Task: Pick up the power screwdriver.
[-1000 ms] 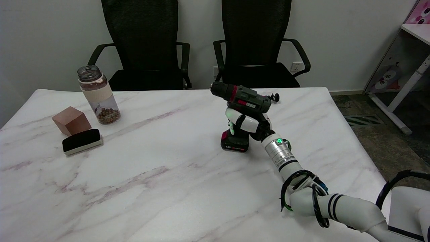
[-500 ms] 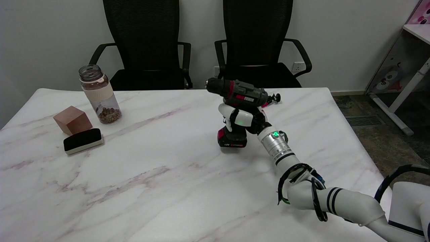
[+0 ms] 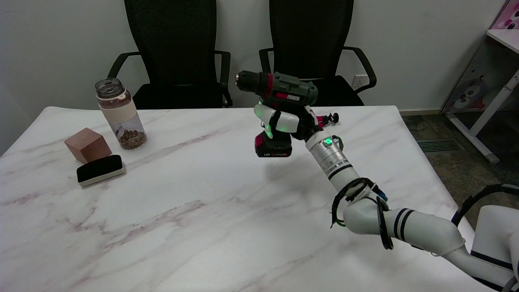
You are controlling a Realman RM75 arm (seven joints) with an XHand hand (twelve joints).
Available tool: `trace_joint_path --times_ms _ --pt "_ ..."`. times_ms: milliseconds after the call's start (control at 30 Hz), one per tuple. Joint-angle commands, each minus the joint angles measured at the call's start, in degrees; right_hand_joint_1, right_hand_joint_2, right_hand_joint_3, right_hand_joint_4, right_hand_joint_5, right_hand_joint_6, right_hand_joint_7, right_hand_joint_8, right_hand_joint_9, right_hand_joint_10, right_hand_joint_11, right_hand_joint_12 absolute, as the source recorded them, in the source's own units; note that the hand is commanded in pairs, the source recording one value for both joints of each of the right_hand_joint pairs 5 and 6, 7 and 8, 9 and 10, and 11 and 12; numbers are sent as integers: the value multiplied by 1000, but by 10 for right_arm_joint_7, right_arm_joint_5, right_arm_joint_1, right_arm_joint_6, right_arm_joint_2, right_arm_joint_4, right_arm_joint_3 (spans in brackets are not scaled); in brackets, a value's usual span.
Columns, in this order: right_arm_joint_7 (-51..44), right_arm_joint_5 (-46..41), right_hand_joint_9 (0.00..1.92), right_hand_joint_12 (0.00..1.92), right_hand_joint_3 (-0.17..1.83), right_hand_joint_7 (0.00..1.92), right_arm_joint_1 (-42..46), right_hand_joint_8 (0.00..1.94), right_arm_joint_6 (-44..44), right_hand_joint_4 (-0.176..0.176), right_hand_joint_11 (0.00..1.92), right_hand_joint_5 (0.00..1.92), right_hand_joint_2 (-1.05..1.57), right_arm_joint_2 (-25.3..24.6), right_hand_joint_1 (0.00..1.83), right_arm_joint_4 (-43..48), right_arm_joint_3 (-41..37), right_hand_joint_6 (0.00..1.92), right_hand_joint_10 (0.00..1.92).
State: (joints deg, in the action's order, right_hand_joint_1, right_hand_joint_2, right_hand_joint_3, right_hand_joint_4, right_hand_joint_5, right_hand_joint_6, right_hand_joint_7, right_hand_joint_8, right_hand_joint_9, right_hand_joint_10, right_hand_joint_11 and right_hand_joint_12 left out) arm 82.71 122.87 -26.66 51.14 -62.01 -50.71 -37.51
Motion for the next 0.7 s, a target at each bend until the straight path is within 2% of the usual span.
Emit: trace_joint_path --times_ms 33,700 --pt "-30 21 1920 1920 974 1644 -77 1644 -24 26 1920 1644 916 21 860 -79 -2 1644 1920" --pt "-30 43 1920 1920 974 1626 -138 1626 -24 25 1920 1626 900 16 861 -92 -3 1626 1920"
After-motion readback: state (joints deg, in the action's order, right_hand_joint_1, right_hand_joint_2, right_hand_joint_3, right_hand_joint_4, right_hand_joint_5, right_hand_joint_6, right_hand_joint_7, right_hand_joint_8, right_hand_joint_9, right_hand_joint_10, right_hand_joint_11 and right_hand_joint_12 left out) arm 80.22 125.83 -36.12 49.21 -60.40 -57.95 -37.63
